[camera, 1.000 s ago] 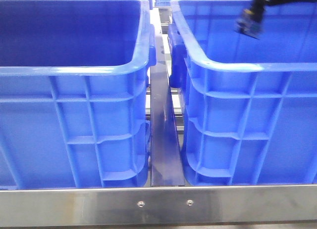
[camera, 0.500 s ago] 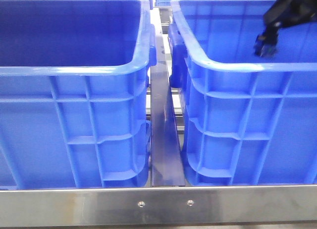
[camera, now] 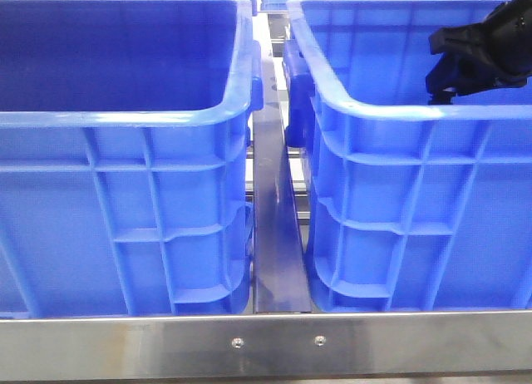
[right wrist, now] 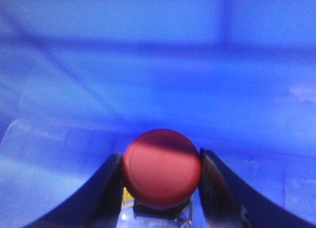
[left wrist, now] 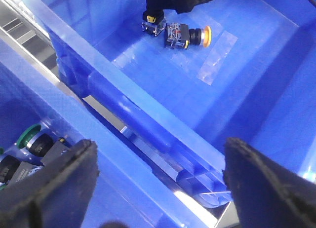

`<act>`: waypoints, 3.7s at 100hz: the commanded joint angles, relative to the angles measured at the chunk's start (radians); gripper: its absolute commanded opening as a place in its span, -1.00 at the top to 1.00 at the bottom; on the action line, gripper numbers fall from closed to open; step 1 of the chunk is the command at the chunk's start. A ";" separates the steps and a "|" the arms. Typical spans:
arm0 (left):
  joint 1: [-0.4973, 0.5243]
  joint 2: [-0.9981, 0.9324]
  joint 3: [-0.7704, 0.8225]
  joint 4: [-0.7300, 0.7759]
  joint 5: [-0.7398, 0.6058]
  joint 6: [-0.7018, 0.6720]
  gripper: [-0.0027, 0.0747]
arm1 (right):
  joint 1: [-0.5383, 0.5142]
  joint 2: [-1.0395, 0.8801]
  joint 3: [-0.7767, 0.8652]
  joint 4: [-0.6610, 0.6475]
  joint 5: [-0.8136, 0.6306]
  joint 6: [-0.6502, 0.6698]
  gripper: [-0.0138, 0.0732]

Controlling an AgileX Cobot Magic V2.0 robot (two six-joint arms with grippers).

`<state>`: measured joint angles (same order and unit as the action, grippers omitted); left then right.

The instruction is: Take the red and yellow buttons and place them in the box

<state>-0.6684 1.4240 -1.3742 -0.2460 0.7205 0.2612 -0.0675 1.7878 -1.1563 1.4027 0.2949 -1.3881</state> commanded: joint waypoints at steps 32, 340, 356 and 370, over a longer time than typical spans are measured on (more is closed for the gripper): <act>-0.008 -0.038 -0.027 -0.024 -0.055 -0.006 -0.39 | -0.001 -0.039 -0.031 0.027 0.007 -0.064 -0.46; 0.668 -1.364 0.851 0.102 -0.205 -0.032 0.98 | -0.005 -1.641 0.892 0.011 0.141 -0.063 0.90; 0.668 -1.364 0.851 0.102 -0.205 -0.032 0.98 | -0.005 -1.641 0.892 0.011 0.141 -0.063 0.90; 0.668 -1.364 0.851 0.102 -0.205 -0.032 0.98 | -0.005 -1.641 0.892 0.011 0.141 -0.063 0.90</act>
<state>-0.0032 0.0449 -0.4992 -0.1282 0.5855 0.2419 -0.0675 0.1379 -0.2392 1.3827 0.4458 -1.4376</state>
